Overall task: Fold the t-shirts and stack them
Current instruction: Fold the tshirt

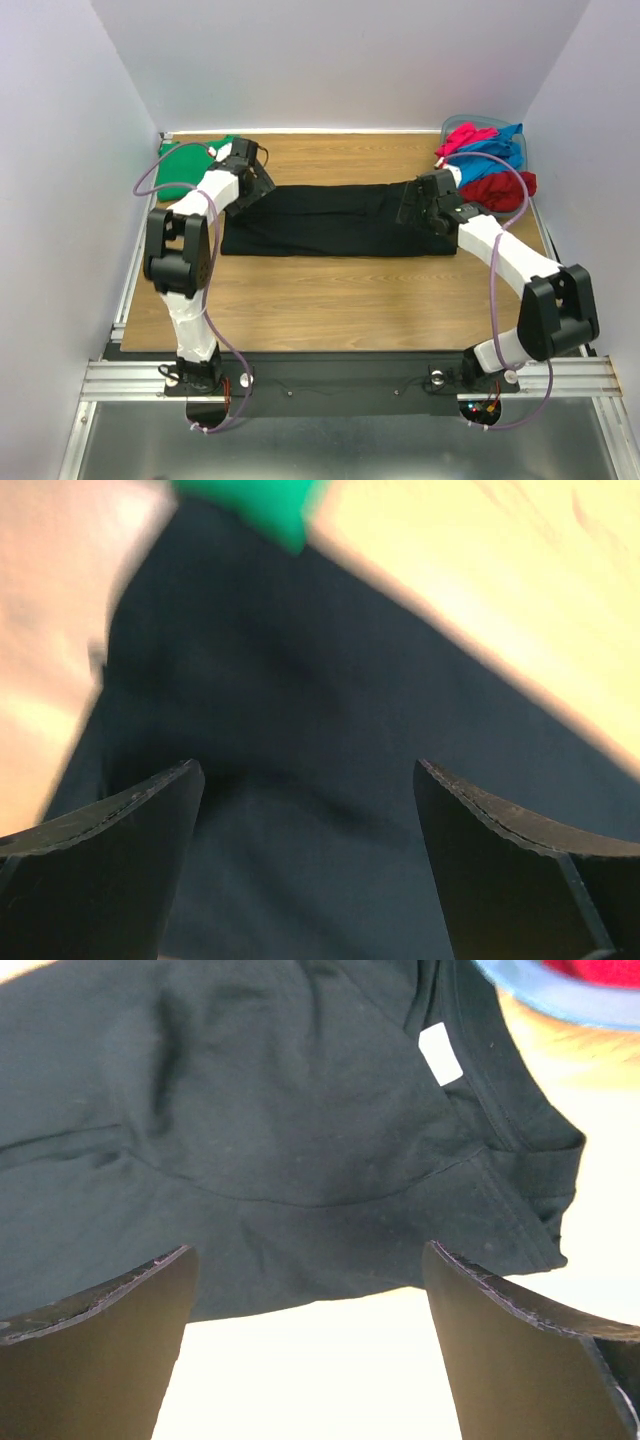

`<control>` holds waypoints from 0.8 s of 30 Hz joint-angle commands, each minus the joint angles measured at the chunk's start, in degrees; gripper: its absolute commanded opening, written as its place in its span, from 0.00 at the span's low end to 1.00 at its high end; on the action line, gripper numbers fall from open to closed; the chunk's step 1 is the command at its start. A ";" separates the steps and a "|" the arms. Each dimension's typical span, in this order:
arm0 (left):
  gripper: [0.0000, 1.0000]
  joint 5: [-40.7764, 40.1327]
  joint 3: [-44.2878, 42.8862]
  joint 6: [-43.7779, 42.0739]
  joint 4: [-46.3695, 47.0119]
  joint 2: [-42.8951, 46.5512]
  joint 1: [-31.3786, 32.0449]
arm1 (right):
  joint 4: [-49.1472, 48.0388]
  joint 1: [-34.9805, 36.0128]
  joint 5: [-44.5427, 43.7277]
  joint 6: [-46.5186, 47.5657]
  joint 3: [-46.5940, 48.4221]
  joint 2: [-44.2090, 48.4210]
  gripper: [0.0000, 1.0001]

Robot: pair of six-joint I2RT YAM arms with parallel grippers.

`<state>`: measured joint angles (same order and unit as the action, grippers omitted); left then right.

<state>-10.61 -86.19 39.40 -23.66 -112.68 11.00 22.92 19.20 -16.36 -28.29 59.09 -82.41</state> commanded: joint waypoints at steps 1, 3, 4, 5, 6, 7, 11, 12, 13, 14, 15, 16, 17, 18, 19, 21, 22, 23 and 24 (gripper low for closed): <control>0.99 -0.11 8.02 -1.08 3.35 14.13 3.32 | -1.38 -0.22 -2.00 -0.79 2.07 -4.85 1.00; 0.99 0.94 11.21 -0.81 6.15 16.17 4.81 | -1.56 -0.22 -2.97 -0.97 4.35 -8.54 1.00; 0.99 1.64 13.66 -0.90 7.21 16.79 5.34 | -1.65 -0.22 -3.41 -0.97 5.32 -10.12 1.00; 0.98 2.08 14.47 -0.99 8.18 16.45 5.69 | -1.65 -0.22 -3.76 -0.89 6.20 -11.36 1.00; 0.99 2.70 14.91 -1.77 9.06 15.75 6.04 | -1.65 -0.22 -3.68 -0.54 8.30 -14.41 1.00; 0.98 3.48 15.17 -2.13 9.07 13.48 6.05 | -1.73 -0.13 -2.90 -0.45 9.02 -15.49 1.00; 0.98 5.95 16.23 -2.57 8.81 6.63 6.05 | -2.52 -0.22 -2.27 0.34 11.57 -21.55 1.00; 0.98 6.74 16.49 -2.66 8.89 5.56 6.05 | -3.31 -0.22 -2.01 1.48 12.10 -23.91 1.00; 0.98 7.01 17.02 -2.31 8.98 4.59 6.05 | -3.93 -0.22 -1.66 2.27 13.32 -25.42 1.00; 0.98 7.53 18.42 -2.31 9.33 3.45 6.05 | -4.54 -0.22 -1.14 3.06 14.20 -26.74 1.00; 0.98 7.71 19.30 -2.13 10.03 3.35 6.13 | -4.63 -0.22 0.70 4.64 15.52 -28.05 1.00; 0.98 7.80 20.35 -1.78 10.47 3.26 6.13 | -4.81 -0.22 1.76 5.43 16.57 -31.20 1.00; 0.98 8.93 22.45 -1.61 11.17 3.69 6.31 | -5.16 -0.13 2.64 6.05 19.11 -32.54 1.00; 0.98 8.85 23.43 -1.34 11.01 4.22 6.92 | -5.25 -0.13 4.74 7.45 20.52 -34.29 1.00; 0.98 8.68 24.66 -0.73 11.09 5.18 7.53 | -5.34 -0.13 6.32 8.25 21.76 -37.09 1.00; 0.98 7.72 28.35 0.15 10.66 8.43 9.64 | -5.86 -0.13 9.14 11.22 26.85 -40.27 1.00; 0.98 7.02 29.93 0.94 10.57 9.58 10.43 | -5.95 -0.04 12.11 12.20 29.04 -41.76 1.00; 0.98 6.57 33.25 1.90 10.65 12.02 11.31 | -5.95 -0.04 13.36 13.08 31.07 -43.60 1.00; 0.98 7.09 34.94 3.65 10.83 13.01 12.97 | -5.95 0.13 16.07 14.92 35.35 -46.58 1.00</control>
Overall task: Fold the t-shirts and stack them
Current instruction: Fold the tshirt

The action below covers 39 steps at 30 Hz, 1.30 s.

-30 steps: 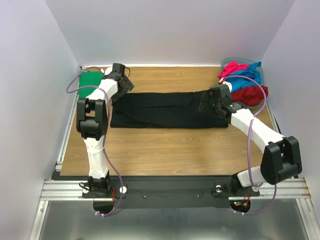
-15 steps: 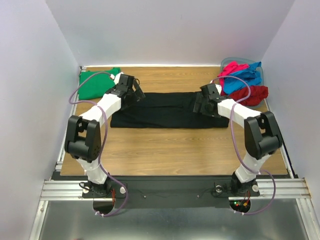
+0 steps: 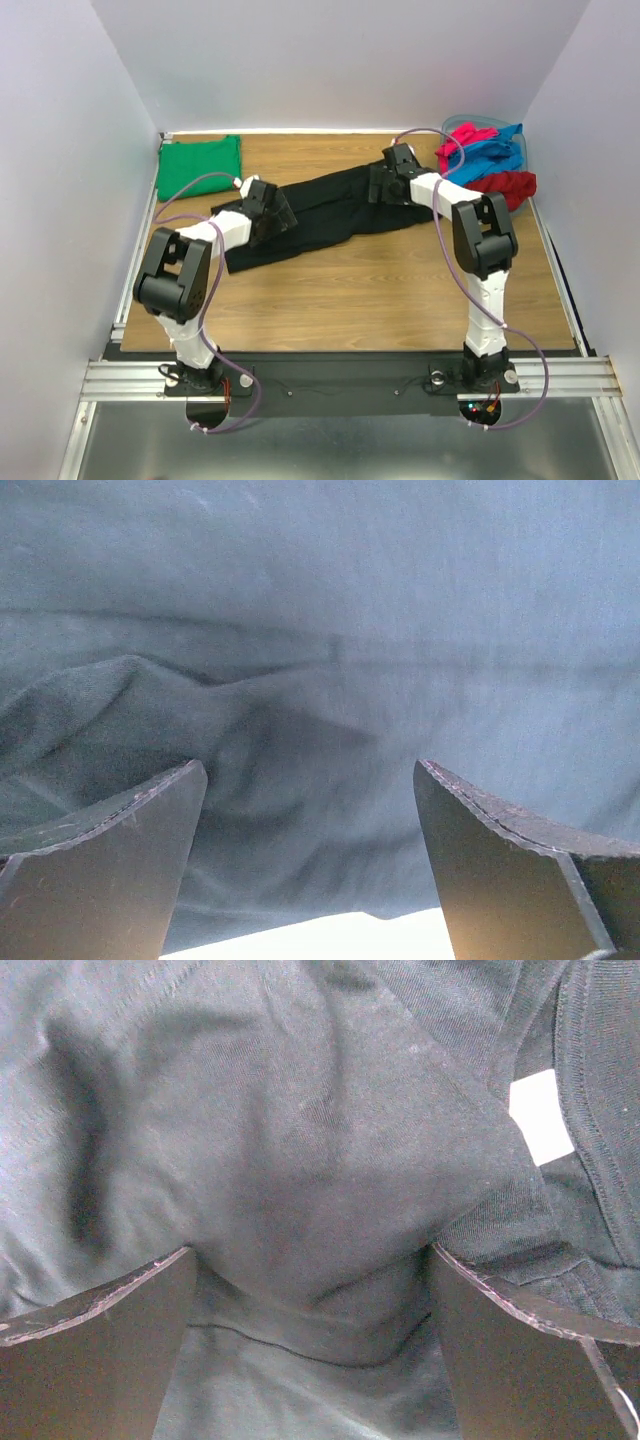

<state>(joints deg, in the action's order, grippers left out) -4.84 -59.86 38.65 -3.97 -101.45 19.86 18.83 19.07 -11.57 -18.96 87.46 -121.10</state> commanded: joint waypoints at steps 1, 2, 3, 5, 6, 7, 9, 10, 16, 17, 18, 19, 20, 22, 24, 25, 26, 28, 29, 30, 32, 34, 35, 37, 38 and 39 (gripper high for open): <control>0.98 2.20 10.44 5.37 -8.43 2.56 5.09 | -1.69 0.35 13.48 6.38 8.94 -9.58 1.00; 0.98 3.16 13.77 6.34 -7.99 3.44 6.06 | -1.87 0.53 14.99 7.18 10.70 -10.81 1.00; 0.98 4.56 15.54 8.70 -7.03 3.80 8.59 | -1.87 0.79 16.13 8.58 14.63 -13.44 1.00; 0.98 8.08 19.84 10.90 -5.80 4.41 11.16 | -1.87 1.85 19.21 10.60 18.34 -15.74 1.00; 0.98 10.18 21.26 13.00 -4.40 4.68 12.91 | -1.87 2.28 19.83 11.92 20.10 -18.53 1.00; 0.98 11.59 22.58 15.90 -3.25 4.94 16.06 | -1.69 3.07 21.23 12.63 24.12 -19.86 1.00; 0.98 15.73 25.74 19.69 0.79 6.08 19.85 | -1.78 3.60 23.08 13.95 27.40 -22.42 1.00; 0.98 16.70 26.45 22.75 2.02 6.52 21.61 | -1.78 4.21 24.39 14.73 29.50 -25.21 1.00; 0.98 18.03 20.14 26.12 3.62 6.35 33.48 | -1.95 5.01 25.55 22.55 44.80 -33.23 1.00; 0.98 17.42 17.08 25.34 3.62 5.39 34.10 | -1.95 5.01 24.42 23.17 46.90 -34.80 1.00; 0.98 17.15 15.49 24.72 2.48 4.95 34.80 | -1.87 5.01 23.19 23.61 49.97 -35.17 1.00; 0.98 16.88 13.73 23.67 1.69 4.42 34.81 | -1.87 5.01 20.91 23.97 51.22 -35.17 1.00; 0.98 15.84 11.89 22.96 0.20 3.98 34.81 | -1.87 5.01 20.28 24.58 51.75 -34.91 1.00; 0.98 11.53 6.52 21.47 -5.07 3.45 34.81 | -1.95 4.92 19.75 24.94 51.15 -31.23 1.00; 0.98 10.03 2.47 19.46 -7.45 3.89 34.90 | -2.04 4.92 20.45 24.94 50.44 -26.59 1.00; 0.98 9.77 1.51 18.92 -8.07 4.24 34.99 | -2.04 4.92 20.36 24.15 50.00 -25.17 1.00; 0.98 8.63 -0.16 18.65 -8.77 5.11 35.07 | -2.04 4.92 19.58 23.45 49.91 -23.85 1.00; 0.98 7.22 -1.31 18.13 -10.88 6.43 35.69 | -2.13 4.92 19.31 21.44 48.60 -18.77 1.00; 0.98 6.43 -1.66 18.12 -11.50 8.09 36.04 | -2.13 5.01 19.74 20.64 46.68 -16.91 1.00; 0.98 5.29 -1.84 18.21 -12.20 8.98 36.30 | -2.04 4.92 19.83 19.15 45.70 -15.32 1.00; 0.98 4.76 -0.45 18.82 -12.82 12.48 37.53 | -2.04 4.92 20.01 16.33 41.68 -10.31 1.00; 0.98 3.17 1.40 19.44 -12.82 15.13 38.50 | -2.04 5.01 19.49 13.71 37.89 -6.63 1.00; 0.98 2.82 2.54 19.96 -12.99 18.01 38.94 | -2.13 5.01 17.40 12.56 35.78 -3.13 1.00; 0.98 2.12 7.19 21.98 -13.52 21.36 39.82 | -2.04 4.92 16.06 8.97 27.88 1.11 1.00; 0.98 1.86 8.86 22.77 -13.87 25.12 39.82 | -2.04 5.01 16.93 7.20 24.37 5.30 1.00; 0.98 0.46 12.62 24.96 -15.18 27.33 39.82 | -2.04 5.01 18.76 5.88 21.03 7.43 1.00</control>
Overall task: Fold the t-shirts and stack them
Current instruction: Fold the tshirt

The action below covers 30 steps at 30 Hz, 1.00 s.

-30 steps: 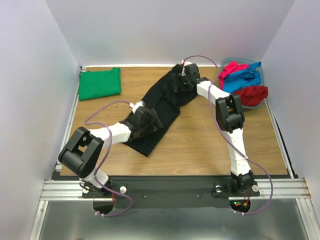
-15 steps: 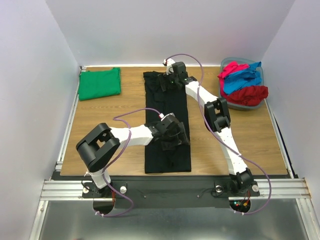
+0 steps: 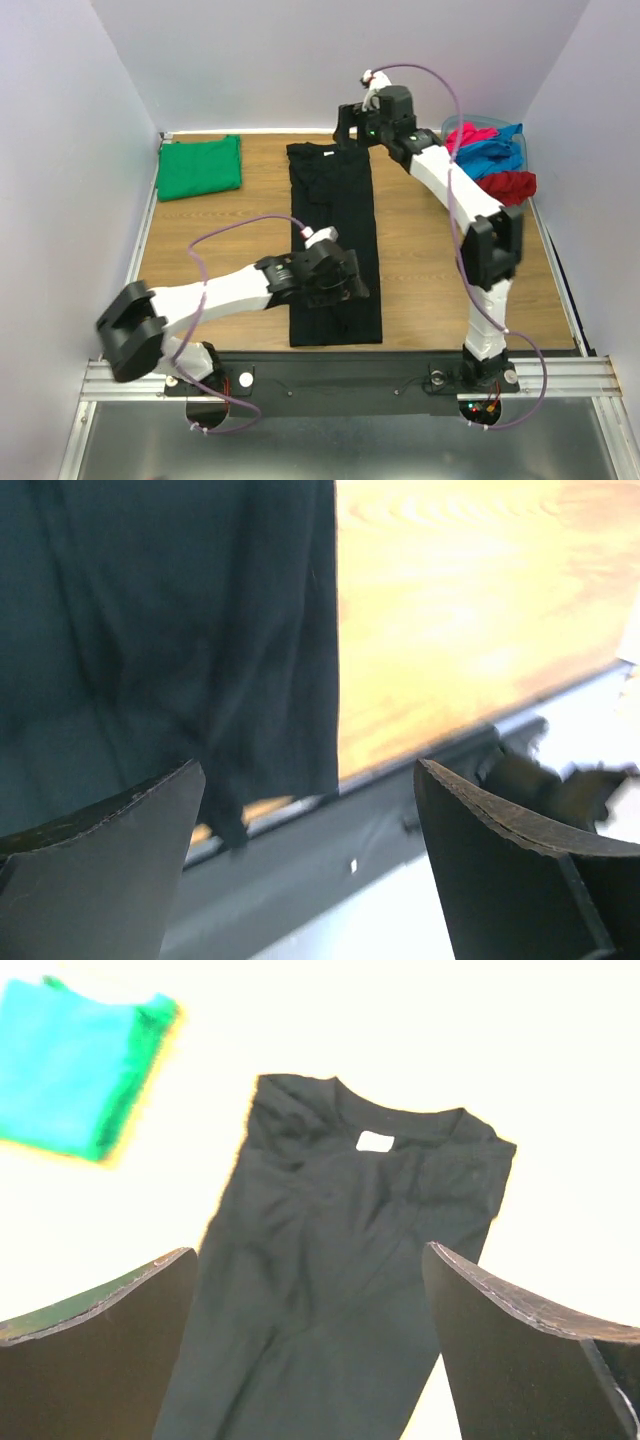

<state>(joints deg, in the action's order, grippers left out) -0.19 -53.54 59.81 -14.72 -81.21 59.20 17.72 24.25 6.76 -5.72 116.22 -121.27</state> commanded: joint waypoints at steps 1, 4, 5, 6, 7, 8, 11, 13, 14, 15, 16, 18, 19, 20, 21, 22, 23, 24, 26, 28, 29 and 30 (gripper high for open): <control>0.98 -5.34 8.17 5.04 -5.48 9.38 0.48 | -1.01 -0.08 3.14 -9.21 -15.60 9.81 1.00; 0.98 -12.45 12.75 10.82 -12.86 18.17 0.39 | -1.54 1.05 13.68 -14.13 -31.33 17.89 1.00; 0.98 -14.12 13.54 11.98 -14.79 20.11 0.13 | -2.41 2.02 13.97 -15.63 -35.06 19.65 1.00; 0.98 -16.75 14.68 12.87 -18.03 23.26 0.04 | -5.38 3.33 14.06 -16.77 -39.45 23.50 1.00; 0.98 -17.73 15.30 13.57 -19.02 24.51 -1.01 | -6.80 7.44 13.98 -18.09 -46.20 25.28 1.00; 0.98 -18.35 15.92 13.58 -19.73 26.70 -1.97 | -7.51 9.65 13.02 -18.54 -49.22 26.78 1.00; 0.98 -18.54 18.55 11.49 -20.97 28.73 -7.58 | -9.98 18.10 8.90 -22.31 -57.82 32.84 1.00; 0.98 -16.26 20.40 8.85 -19.13 29.88 -11.28 | -11.12 21.78 5.82 -26.86 -61.97 36.35 1.00; 0.98 -14.68 21.19 5.70 -17.20 29.97 -14.78 | -11.04 22.85 2.85 -27.85 -65.56 37.15 1.00; 0.98 -14.06 21.46 4.71 -16.49 29.88 -15.95 | -11.12 23.56 1.86 -28.55 -67.60 37.86 1.00; 0.98 -13.88 21.55 3.74 -15.87 29.71 -17.00 | -11.21 24.26 1.33 -29.34 -69.10 38.56 1.00; 0.98 -14.22 21.37 2.68 -14.73 28.57 -19.19 | -13.30 26.89 1.32 -31.28 -72.61 39.80 1.00; 0.99 -14.14 21.11 1.90 -14.37 27.95 -20.08 | -14.19 28.12 1.67 -31.72 -73.15 39.97 1.00; 0.98 -13.79 20.76 1.10 -14.11 27.16 -20.87 | -14.72 30.39 2.02 -31.90 -73.42 39.97 1.00; 0.98 -13.35 20.15 -0.56 -13.15 25.59 -22.36 | -15.42 31.64 2.02 -32.16 -73.51 39.89 1.00; 0.98 -13.00 20.05 -1.44 -12.71 24.79 -22.98 | -15.95 32.95 1.76 -32.17 -73.51 39.80 1.00; 0.98 -12.48 19.97 -2.06 -12.53 24.00 -23.77 | -16.31 35.14 1.50 -32.17 -73.34 39.54 1.00; 0.98 -11.69 19.79 -2.68 -12.44 22.43 -24.39 | -16.66 36.12 0.89 -32.17 -73.16 39.01 1.00; 0.98 -10.98 19.88 -3.82 -11.56 20.31 -25.62 | -16.84 38.15 -0.69 -32.08 -72.37 38.13 1.00; 0.98 -10.10 20.05 -4.44 -10.77 19.25 -26.15 | -16.75 39.29 -1.49 -31.90 -71.75 36.99 1.00; 0.98 -9.84 20.14 -4.61 -10.51 18.90 -26.15 | -16.75 40.51 -1.67 -31.47 -71.06 36.64 1.00; 0.98 -9.14 20.58 -4.79 -10.16 18.63 -26.24 | -16.84 40.96 -1.75 -31.38 -70.87 36.37 1.00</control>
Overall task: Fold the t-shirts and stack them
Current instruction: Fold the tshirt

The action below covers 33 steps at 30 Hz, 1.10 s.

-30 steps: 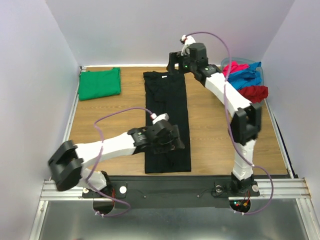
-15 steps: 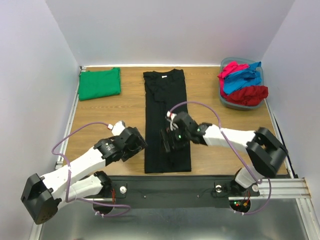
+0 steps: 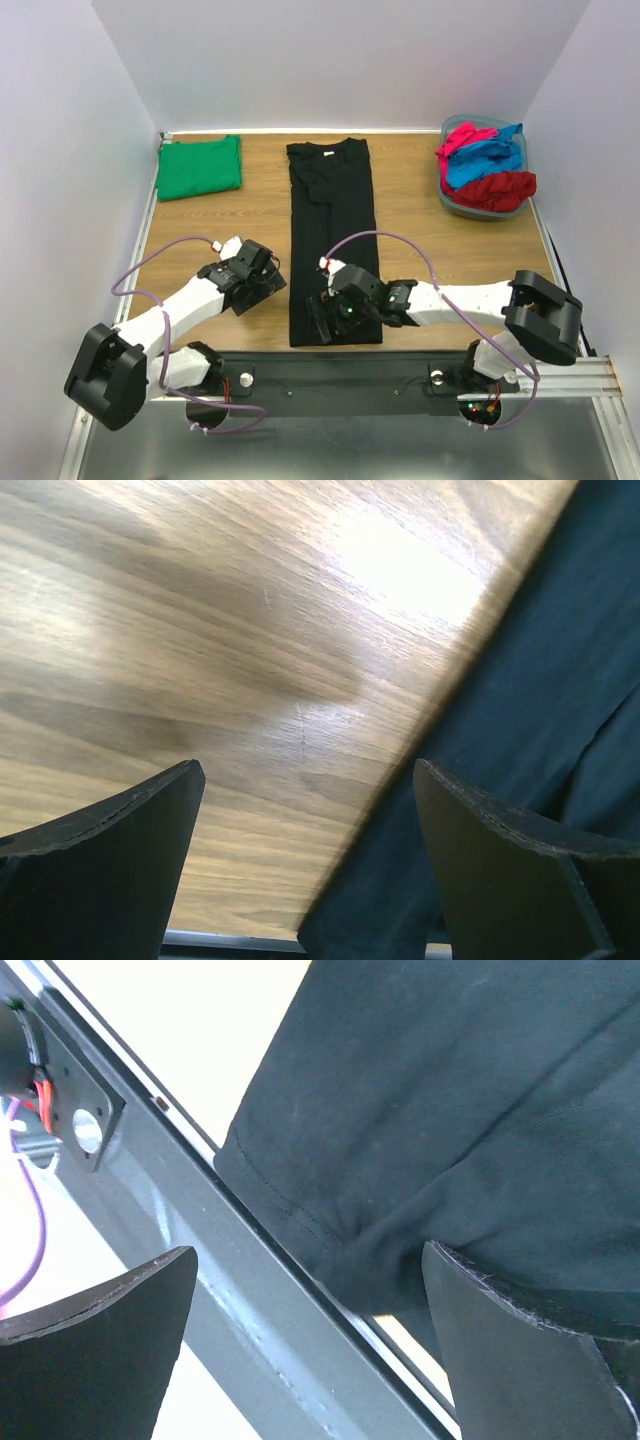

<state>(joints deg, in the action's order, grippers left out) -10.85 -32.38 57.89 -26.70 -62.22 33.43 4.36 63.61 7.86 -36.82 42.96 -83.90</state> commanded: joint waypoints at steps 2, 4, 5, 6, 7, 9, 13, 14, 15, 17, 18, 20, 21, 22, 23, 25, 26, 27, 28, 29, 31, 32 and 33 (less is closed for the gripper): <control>0.98 2.50 0.21 -3.13 3.31 -0.19 -0.65 | -3.48 3.17 -2.85 -0.36 2.48 -1.27 1.00; 0.98 3.20 0.65 -3.40 3.76 -0.01 -0.73 | -3.39 4.41 -2.41 -0.62 2.22 -1.44 1.00; 0.98 3.47 0.74 -3.48 3.76 0.08 -0.73 | -3.22 4.59 -2.32 -0.71 2.04 -1.27 1.00; 0.98 4.34 1.00 -3.74 3.67 0.34 -0.73 | -2.87 4.68 -2.93 -0.89 1.52 -0.92 1.00; 0.98 4.87 1.09 -4.01 4.11 0.60 -0.73 | -2.61 4.85 -3.54 -0.71 1.43 -0.22 1.00; 0.98 6.62 1.70 -4.19 4.46 1.65 -0.73 | -2.16 5.03 -4.51 -0.45 1.34 2.05 1.00; 0.98 13.29 4.33 -5.50 6.30 4.11 -0.65 | 0.03 5.03 -6.79 -2.98 0.73 6.72 1.00; 0.98 14.44 4.95 -5.59 6.48 5.34 -0.65 | 0.99 5.03 -9.67 -3.69 0.37 8.12 1.00; 0.99 15.76 5.66 -5.68 6.48 6.13 -0.65 | 3.18 5.03 -10.92 -4.48 0.02 9.44 1.00; 0.98 16.65 7.68 -5.24 6.22 7.71 -0.56 | 6.17 5.03 -13.56 -7.02 -1.47 13.66 1.00; 0.98 17.96 8.99 -5.07 6.31 9.29 -0.56 | 10.80 5.03 -16.88 -8.43 -1.82 16.02 1.00; 0.98 19.89 10.14 -4.37 6.31 11.05 -0.21 | 18.96 4.94 -22.76 -13.77 -2.61 17.97 1.00; 0.98 19.90 10.67 -4.10 6.39 11.32 0.14 | 21.63 4.94 -24.63 -15.63 -2.97 19.20 1.00; 0.98 20.51 11.63 -3.75 6.48 11.50 0.41 | 24.09 4.85 -26.56 -17.39 -3.32 21.21 1.00; 0.98 20.61 12.16 -2.79 6.57 11.50 1.45 | 26.29 4.59 -28.32 -20.72 -4.37 22.36 1.00; 0.98 21.48 13.31 -1.99 7.62 10.63 2.86 | 29.56 3.71 -30.27 -22.33 -5.51 24.21 1.00; 0.98 21.83 13.48 -1.47 8.06 9.93 3.83 | 29.74 2.67 -29.92 -23.20 -6.04 25.26 1.00; 0.98 22.19 13.66 -0.51 8.33 8.44 5.75 | 29.83 2.05 -28.79 -23.47 -7.09 25.45 1.00; 0.96 22.10 13.57 0.03 8.85 7.64 7.07 | 29.83 1.69 -28.25 -23.65 -7.54 25.19 0.99; 0.94 22.01 13.49 0.38 8.86 6.85 7.96 | 29.83 1.17 -27.99 -24.17 -7.80 24.84 0.99; 0.88 21.49 13.40 0.99 8.86 4.74 9.80 | 29.83 0.90 -27.20 -24.35 -8.15 22.47 0.94; 0.87 21.05 13.48 1.35 8.86 4.21 10.16 | 29.83 0.72 -26.85 -24.18 -7.98 21.59 0.92; 0.81 20.53 13.66 1.96 8.77 3.34 10.60 | 29.74 0.72 -26.41 -24.09 -7.89 19.58 0.90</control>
<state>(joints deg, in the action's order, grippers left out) 10.37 -21.08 57.89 -14.81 -55.29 41.76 32.56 64.62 -17.23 -58.37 34.52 -60.99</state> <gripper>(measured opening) 0.873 0.928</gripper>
